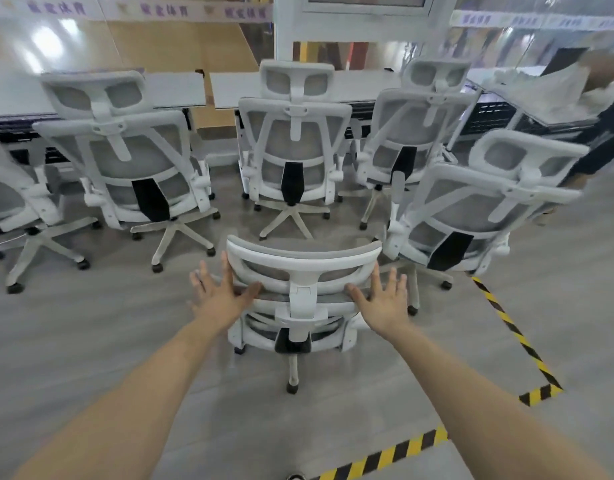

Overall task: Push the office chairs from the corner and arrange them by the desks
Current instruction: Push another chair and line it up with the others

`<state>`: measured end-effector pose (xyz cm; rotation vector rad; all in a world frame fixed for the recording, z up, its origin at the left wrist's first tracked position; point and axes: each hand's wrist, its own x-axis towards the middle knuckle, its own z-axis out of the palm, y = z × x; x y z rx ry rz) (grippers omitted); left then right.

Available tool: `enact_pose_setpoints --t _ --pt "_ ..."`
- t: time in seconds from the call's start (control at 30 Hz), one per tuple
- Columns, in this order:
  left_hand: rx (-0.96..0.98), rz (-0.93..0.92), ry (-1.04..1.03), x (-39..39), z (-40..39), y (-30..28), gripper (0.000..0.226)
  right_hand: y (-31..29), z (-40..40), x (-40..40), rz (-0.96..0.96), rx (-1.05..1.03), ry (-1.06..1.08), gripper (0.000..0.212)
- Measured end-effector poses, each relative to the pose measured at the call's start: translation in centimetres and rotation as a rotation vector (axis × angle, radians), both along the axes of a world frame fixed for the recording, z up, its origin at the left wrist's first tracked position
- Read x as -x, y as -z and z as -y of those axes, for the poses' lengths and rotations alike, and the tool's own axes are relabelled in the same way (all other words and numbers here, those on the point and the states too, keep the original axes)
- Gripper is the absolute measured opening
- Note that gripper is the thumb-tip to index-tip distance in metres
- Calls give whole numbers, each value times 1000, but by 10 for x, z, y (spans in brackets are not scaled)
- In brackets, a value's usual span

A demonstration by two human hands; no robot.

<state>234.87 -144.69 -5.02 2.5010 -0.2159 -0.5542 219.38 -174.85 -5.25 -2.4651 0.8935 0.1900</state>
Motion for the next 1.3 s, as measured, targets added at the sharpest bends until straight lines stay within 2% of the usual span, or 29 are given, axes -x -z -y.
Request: enact_pose_setpoints --t 0.23,0.53,0.73,0.83,1.0,1.13,1.3 --pt "-27 -42 -37 -97 105 -4 110 -1 110 -114 -33 43 -55 99" --pt "-99 5 -51 -153 166 0 114 2 171 -171 11 70 -63 99" --pt "-291 85 188 -144 149 -1 97 7 163 -156 30 125 -79 83" --pt "-374 116 315 -119 132 -2 96 10 140 -129 27 170 -108 77" --pt "-473 17 385 -55 79 -9 84 6 69 -79 -55 173 -140 70" --pt "-460 -11 275 14 -2 -17 77 -7 -27 -51 -141 156 -307 67" --pt "-433 88 28 102 -155 -47 72 -39 -202 -28 -162 205 -656 66"
